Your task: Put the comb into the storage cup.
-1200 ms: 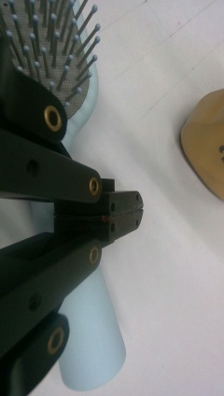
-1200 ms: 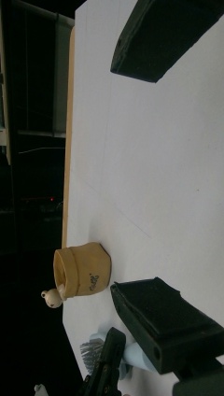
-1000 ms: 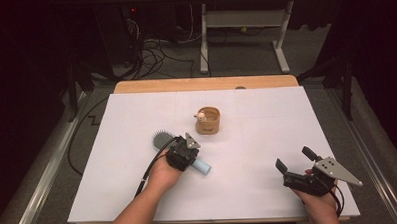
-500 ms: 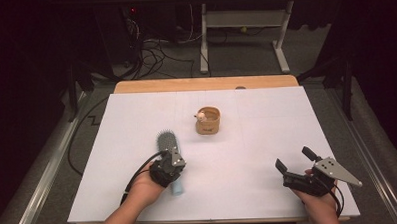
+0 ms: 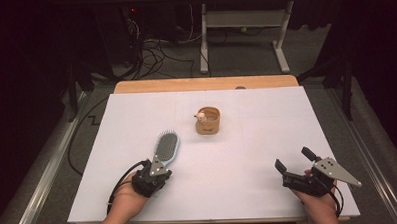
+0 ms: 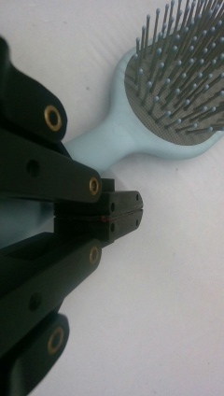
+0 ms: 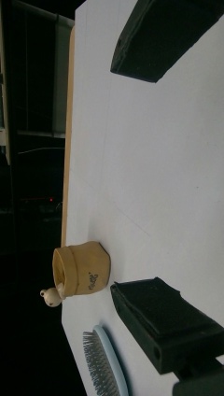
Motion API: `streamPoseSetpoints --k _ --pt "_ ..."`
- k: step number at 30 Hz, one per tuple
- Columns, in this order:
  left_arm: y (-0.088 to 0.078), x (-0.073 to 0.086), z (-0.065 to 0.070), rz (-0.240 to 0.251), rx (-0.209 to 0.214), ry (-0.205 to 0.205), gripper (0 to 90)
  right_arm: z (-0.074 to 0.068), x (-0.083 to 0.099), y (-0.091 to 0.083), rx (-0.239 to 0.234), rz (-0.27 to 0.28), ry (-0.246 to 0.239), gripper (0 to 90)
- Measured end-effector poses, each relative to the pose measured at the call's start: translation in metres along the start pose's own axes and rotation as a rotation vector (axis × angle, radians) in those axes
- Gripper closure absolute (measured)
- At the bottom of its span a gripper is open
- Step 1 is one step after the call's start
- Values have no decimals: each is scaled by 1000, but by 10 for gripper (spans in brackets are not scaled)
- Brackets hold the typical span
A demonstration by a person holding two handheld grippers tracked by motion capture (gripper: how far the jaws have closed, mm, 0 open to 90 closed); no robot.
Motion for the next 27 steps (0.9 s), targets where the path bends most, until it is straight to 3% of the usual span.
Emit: streamPoseSetpoints --k 9,15,16,18,27 --pt "-4 10 1 38 3 -18 900 0 0 0 0 0 -3 3" --pt "-9 19 2 118 31 -41 900 0 0 -1 2 5 -5 3" --pt "-13 22 -1 161 35 -64 900 0 0 -1 2 5 -5 3" --pt "-17 25 -6 196 44 -93 900 0 0 0 2 3 -7 3" --pt "-17 36 -23 269 66 -191 891 0 0 0 2 3 -5 3"
Point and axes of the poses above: each handheld gripper's, and its own axes: y roughly forward along the jaws, x roughly out of its underside, z roughly to its right, the point moved 1 cm from there along y, roughly forward along the jaws, and after that the axes turned 15 degrees about -z, right-handed, at the moved point
